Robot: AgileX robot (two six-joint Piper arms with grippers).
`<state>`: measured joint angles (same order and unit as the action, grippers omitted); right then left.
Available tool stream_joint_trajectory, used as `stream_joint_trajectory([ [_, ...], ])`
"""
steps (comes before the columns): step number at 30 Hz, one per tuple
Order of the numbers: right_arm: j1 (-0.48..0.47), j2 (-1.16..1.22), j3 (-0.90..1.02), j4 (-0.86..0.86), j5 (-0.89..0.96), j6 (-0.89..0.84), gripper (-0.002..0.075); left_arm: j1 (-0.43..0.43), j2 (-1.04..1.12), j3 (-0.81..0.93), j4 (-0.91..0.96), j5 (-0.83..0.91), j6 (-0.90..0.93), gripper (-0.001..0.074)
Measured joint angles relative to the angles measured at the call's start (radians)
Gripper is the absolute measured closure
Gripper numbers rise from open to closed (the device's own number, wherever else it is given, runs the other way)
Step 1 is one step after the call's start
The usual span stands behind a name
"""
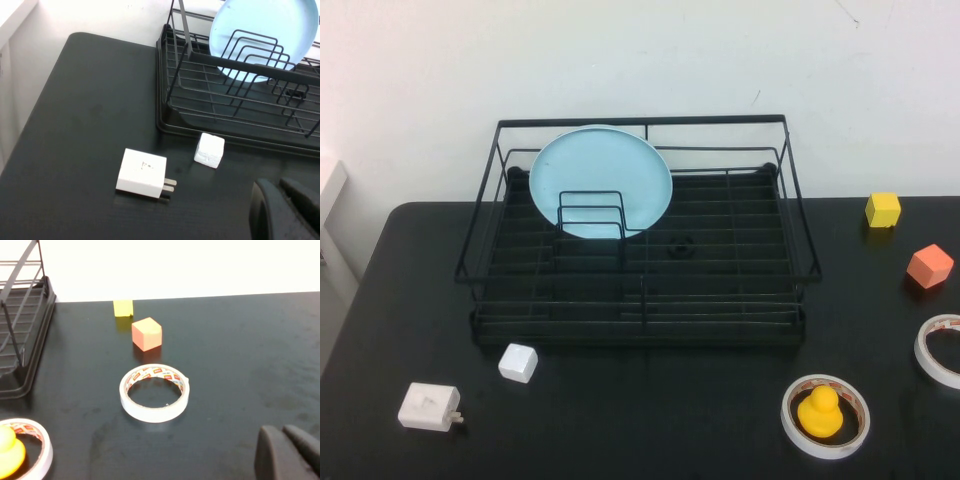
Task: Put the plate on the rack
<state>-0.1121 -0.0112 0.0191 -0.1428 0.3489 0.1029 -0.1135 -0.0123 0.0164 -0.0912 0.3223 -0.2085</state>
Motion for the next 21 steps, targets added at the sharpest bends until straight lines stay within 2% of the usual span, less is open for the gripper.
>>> stream_joint_trajectory([
  [8, 0.0, 0.0, 0.0, -0.002, 0.0, 0.0, 0.0726, 0.0, 0.0, 0.0, 0.0, 0.0, 0.002, 0.0737],
  [21, 0.0, 0.0, 0.0, -0.093, 0.005, -0.103, 0.0726, 0.0, 0.0, 0.0, 0.0, 0.0, 0.002, 0.0737],
])
